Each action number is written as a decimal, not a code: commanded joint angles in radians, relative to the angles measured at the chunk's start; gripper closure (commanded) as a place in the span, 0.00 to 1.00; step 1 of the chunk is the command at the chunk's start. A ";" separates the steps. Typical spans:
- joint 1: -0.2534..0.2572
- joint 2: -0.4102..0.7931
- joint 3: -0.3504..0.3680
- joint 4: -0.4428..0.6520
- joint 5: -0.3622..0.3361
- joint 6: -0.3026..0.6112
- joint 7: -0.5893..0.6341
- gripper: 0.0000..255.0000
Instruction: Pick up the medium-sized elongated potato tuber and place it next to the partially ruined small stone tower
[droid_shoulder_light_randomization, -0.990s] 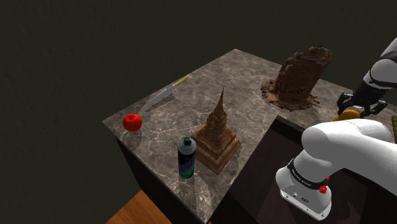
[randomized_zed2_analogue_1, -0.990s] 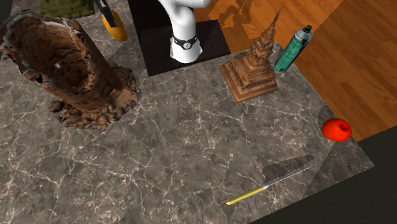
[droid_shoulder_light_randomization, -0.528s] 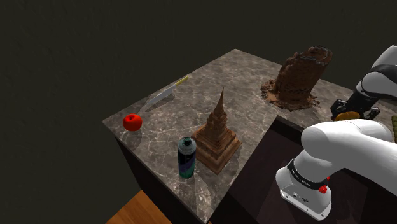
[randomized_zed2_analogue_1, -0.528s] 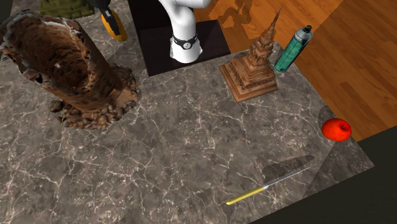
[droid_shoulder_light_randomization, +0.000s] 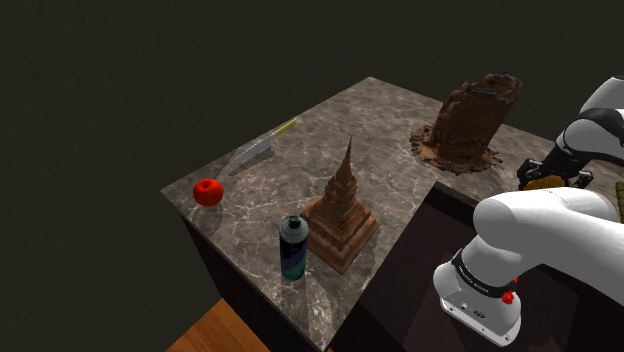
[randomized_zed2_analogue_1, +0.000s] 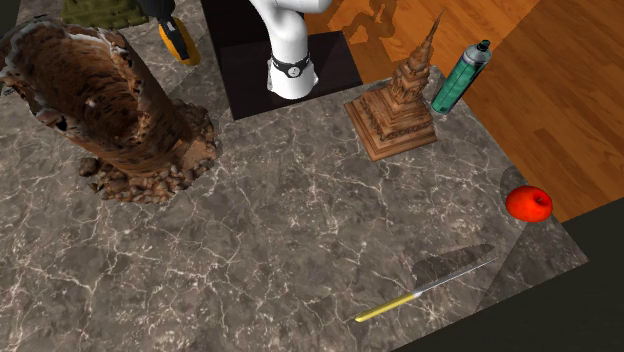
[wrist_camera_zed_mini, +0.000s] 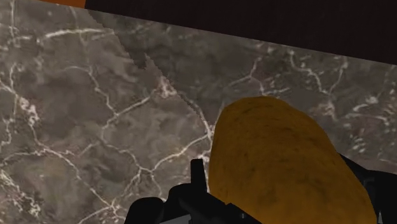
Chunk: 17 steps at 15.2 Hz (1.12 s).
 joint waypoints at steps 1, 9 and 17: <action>-0.001 0.006 -0.005 -0.011 0.004 -0.008 0.000 1.00; 0.000 -0.005 0.035 0.005 0.041 -0.038 -0.006 0.00; 0.017 -0.029 0.133 0.059 0.133 -0.119 -0.017 0.00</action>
